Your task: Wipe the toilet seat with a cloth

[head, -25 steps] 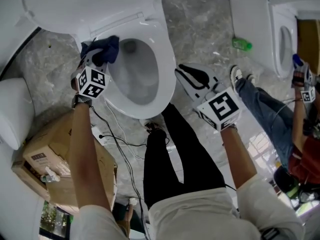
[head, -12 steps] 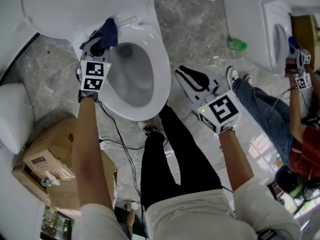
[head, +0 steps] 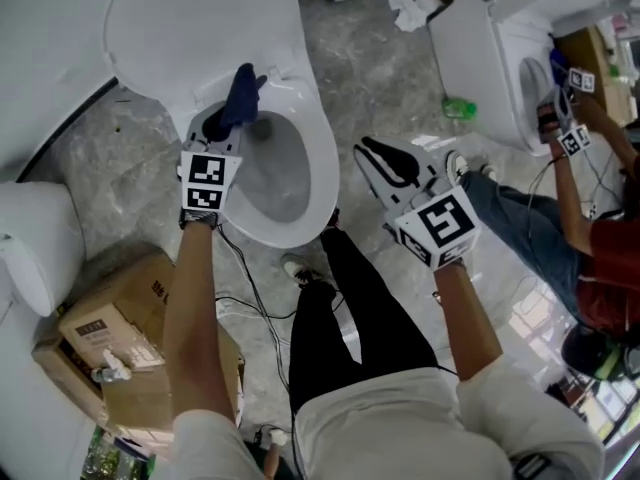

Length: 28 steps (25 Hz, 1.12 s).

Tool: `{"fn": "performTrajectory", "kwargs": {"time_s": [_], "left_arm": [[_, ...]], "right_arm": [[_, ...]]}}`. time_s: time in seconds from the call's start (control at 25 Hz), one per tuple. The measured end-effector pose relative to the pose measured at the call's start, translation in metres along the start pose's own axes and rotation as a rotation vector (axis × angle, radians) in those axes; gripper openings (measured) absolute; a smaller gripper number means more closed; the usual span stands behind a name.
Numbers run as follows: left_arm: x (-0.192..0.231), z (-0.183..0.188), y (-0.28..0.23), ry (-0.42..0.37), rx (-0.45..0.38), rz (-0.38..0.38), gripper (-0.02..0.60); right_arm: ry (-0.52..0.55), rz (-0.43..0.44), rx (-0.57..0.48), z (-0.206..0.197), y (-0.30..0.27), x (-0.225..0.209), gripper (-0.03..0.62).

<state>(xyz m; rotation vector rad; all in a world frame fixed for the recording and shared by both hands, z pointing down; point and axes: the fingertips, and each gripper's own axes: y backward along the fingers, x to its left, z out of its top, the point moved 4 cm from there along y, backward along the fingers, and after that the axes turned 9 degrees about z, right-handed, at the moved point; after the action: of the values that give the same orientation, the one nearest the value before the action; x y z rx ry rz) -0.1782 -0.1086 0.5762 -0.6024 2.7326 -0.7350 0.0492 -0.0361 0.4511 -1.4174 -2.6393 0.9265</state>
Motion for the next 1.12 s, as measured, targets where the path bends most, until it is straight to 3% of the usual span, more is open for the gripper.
{"fn": "performTrajectory", "kwargs": {"time_s": [0.28, 0.56, 0.8, 1.12], "left_arm": [[0.000, 0.061, 0.069, 0.059, -0.059, -0.038, 0.038], [-0.006, 0.111, 0.153, 0.125, -0.103, 0.002, 0.038], [-0.016, 0.150, 0.217, 0.172, -0.142, 0.066, 0.038], [-0.024, 0.204, 0.308, 0.207, -0.219, 0.140, 0.038]], "right_arm": [[0.026, -0.040, -0.066, 0.055, 0.035, 0.020, 0.066], [0.045, -0.076, -0.155, 0.101, 0.075, 0.044, 0.051], [0.070, -0.055, -0.222, 0.145, 0.107, 0.070, 0.032], [0.199, -0.051, -0.289, 0.195, 0.160, 0.116, 0.028]]}}
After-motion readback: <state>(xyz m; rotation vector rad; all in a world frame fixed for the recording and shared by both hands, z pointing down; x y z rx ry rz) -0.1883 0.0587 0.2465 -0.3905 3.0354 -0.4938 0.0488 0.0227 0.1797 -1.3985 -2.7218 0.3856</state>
